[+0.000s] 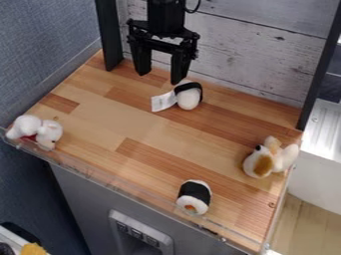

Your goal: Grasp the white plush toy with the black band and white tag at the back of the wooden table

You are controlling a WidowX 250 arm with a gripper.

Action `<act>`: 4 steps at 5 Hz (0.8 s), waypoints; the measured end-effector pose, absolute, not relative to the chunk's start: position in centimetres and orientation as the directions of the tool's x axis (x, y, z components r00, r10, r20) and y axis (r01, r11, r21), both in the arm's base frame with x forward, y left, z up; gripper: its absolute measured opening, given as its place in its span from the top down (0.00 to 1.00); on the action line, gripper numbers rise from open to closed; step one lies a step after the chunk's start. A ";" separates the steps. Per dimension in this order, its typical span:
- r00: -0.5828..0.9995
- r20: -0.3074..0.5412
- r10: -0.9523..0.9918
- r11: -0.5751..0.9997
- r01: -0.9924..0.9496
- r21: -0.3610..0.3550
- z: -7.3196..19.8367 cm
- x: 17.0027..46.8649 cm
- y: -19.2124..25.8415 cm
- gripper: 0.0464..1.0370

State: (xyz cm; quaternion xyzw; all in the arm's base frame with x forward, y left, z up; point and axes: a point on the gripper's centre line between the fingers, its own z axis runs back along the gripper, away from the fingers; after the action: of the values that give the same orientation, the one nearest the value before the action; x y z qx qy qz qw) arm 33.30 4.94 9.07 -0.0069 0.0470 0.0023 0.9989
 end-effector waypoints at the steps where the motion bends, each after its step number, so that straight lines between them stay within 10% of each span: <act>1: 0.992 -0.094 -0.081 0.997 0.079 -0.020 9.0 33.4 5.0 0.04; 4: 0.936 -0.099 -0.336 0.942 0.334 -0.037 8.3 35.9 3.6 0.04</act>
State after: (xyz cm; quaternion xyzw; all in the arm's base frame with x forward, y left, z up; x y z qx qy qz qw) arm 35.91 3.57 8.34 -0.0096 0.0522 -0.1705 0.9839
